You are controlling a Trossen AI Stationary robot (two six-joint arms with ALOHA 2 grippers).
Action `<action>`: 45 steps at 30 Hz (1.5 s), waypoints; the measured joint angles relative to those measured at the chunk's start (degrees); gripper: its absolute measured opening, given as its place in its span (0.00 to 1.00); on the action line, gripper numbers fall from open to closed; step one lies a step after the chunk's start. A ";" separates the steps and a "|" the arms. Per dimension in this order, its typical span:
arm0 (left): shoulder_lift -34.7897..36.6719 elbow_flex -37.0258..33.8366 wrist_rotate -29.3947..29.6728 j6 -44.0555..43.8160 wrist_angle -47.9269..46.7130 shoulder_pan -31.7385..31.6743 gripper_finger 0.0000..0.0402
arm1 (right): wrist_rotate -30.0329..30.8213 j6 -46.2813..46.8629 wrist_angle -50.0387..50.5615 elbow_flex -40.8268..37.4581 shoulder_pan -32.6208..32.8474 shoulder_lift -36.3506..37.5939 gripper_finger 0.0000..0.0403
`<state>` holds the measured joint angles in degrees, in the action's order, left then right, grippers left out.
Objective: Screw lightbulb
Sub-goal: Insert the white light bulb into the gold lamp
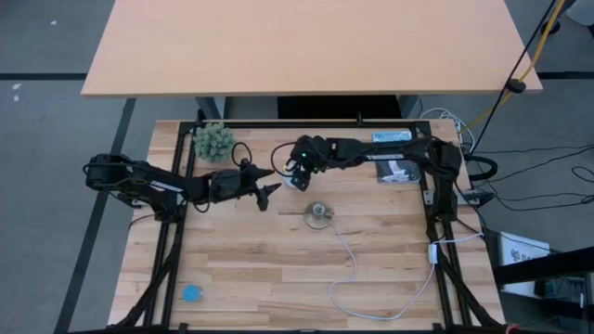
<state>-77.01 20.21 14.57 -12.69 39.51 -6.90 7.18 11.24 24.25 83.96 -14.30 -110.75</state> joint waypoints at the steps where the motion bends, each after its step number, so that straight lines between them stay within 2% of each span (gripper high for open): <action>1: 0.00 0.00 0.00 0.29 0.02 0.00 0.64 | 0.00 -0.08 -0.69 -0.02 -0.21 -0.24 0.65; 5: 0.00 0.00 0.00 1.20 0.20 0.01 0.64 | 0.19 -1.72 -3.41 -0.02 -0.72 -0.98 0.65; 8: 0.00 0.00 0.01 1.20 0.47 0.00 0.64 | 0.21 -2.07 -3.64 -0.02 -1.17 -0.89 0.59; 16: 0.00 0.00 0.00 1.18 0.74 0.00 0.64 | 0.06 -4.16 -3.39 0.00 -1.64 -0.81 0.24; 23: 0.00 0.00 0.00 1.20 0.68 0.00 0.64 | 0.76 -5.06 -1.53 -0.04 -1.84 0.10 0.24; 29: 0.00 0.00 -0.03 1.20 -0.08 0.07 0.64 | 14.27 -6.35 6.76 -0.10 -1.99 2.76 0.24; 31: -0.02 0.00 -0.55 1.20 -0.24 0.07 0.64 | 17.04 -6.81 6.26 -1.70 -2.01 3.93 0.24; 34: -0.02 0.00 -0.79 1.18 -1.09 0.35 0.64 | 19.80 -7.03 -0.30 -8.18 -1.67 7.01 0.24; 37: -0.02 0.00 -0.80 1.19 -2.35 1.29 0.64 | 23.77 -6.14 -12.35 -20.47 -0.14 11.75 0.24; 42: -0.02 0.00 -0.83 1.18 -2.84 2.21 0.64 | 25.43 -0.24 -48.06 -46.34 4.39 20.52 0.24; 45: -0.02 0.00 -0.83 1.01 -2.74 2.21 0.64 | 25.51 7.07 -67.17 -59.42 7.45 21.83 0.24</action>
<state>-77.03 20.21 13.74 -11.68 36.77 -4.68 32.69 18.30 -42.92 24.54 -6.85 -88.92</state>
